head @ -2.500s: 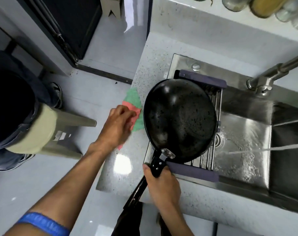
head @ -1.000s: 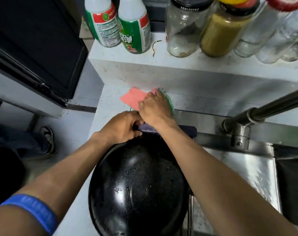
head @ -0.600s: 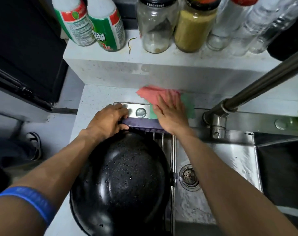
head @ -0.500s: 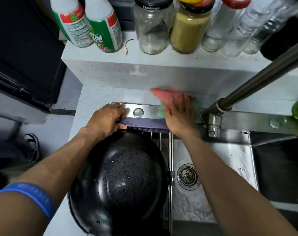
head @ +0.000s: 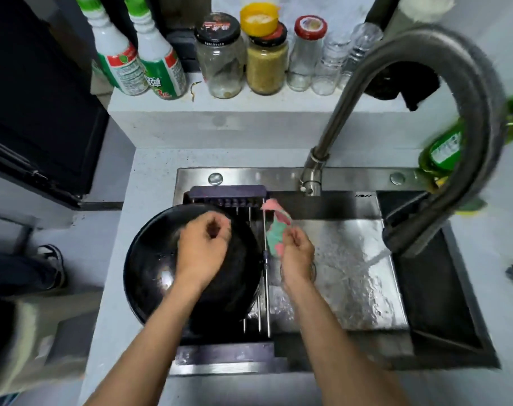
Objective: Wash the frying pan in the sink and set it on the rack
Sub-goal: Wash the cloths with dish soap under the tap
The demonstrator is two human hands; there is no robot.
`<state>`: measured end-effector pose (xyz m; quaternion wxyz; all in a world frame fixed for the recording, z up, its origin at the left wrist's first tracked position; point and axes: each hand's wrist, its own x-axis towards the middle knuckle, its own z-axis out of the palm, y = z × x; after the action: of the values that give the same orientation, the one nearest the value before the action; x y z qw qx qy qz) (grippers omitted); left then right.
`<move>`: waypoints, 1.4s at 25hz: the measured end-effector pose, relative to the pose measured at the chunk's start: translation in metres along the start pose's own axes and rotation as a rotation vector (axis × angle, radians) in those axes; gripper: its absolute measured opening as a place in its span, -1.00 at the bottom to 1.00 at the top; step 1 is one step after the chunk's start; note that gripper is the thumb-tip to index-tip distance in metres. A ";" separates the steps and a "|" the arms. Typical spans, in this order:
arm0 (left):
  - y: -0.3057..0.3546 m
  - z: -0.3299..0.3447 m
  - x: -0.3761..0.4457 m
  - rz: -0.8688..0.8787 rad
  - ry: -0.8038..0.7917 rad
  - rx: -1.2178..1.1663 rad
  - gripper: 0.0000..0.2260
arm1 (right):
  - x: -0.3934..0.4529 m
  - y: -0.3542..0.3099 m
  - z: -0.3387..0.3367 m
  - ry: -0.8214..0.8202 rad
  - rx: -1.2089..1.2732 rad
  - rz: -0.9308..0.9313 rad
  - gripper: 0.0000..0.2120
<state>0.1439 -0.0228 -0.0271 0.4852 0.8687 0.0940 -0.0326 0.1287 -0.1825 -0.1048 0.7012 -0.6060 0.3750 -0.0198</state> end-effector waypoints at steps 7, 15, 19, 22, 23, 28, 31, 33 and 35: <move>0.068 0.104 -0.150 0.073 -0.439 -0.355 -0.69 | -0.116 0.034 -0.129 0.054 0.443 0.337 -0.75; 0.163 0.169 -0.146 0.132 -0.545 -0.287 -0.37 | -0.093 -0.014 -0.223 -0.005 0.508 0.341 -0.80; 0.179 0.202 -0.146 0.070 -0.329 -0.418 -0.25 | -0.040 -0.026 -0.245 -0.085 0.430 0.343 -0.82; 0.170 0.207 -0.157 -0.030 -0.033 -0.571 -0.25 | 0.008 -0.044 -0.252 -0.157 0.360 0.347 -0.77; 0.163 0.203 -0.157 -0.045 0.066 -0.573 -0.25 | 0.020 -0.049 -0.249 -0.171 0.330 0.319 -0.78; 0.137 0.221 -0.141 -0.066 0.089 -0.362 -0.31 | 0.096 -0.085 -0.205 -0.275 -0.249 -0.129 -0.58; 0.110 0.253 -0.127 -0.120 -0.136 -0.275 -0.38 | 0.157 -0.105 -0.143 -0.312 -0.926 -0.712 -0.56; 0.092 0.269 -0.116 -0.232 -0.189 -0.256 -0.47 | 0.190 -0.110 -0.106 -0.465 -1.279 -0.853 -0.51; 0.076 0.281 -0.112 -0.314 -0.209 -0.260 -0.53 | 0.218 -0.103 -0.085 -0.676 -1.440 -0.880 -0.47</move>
<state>0.0590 -0.3150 -0.0946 0.5893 0.7654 0.1807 -0.1850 0.2820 -0.3860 -0.1233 0.1545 -0.9596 -0.1944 0.1322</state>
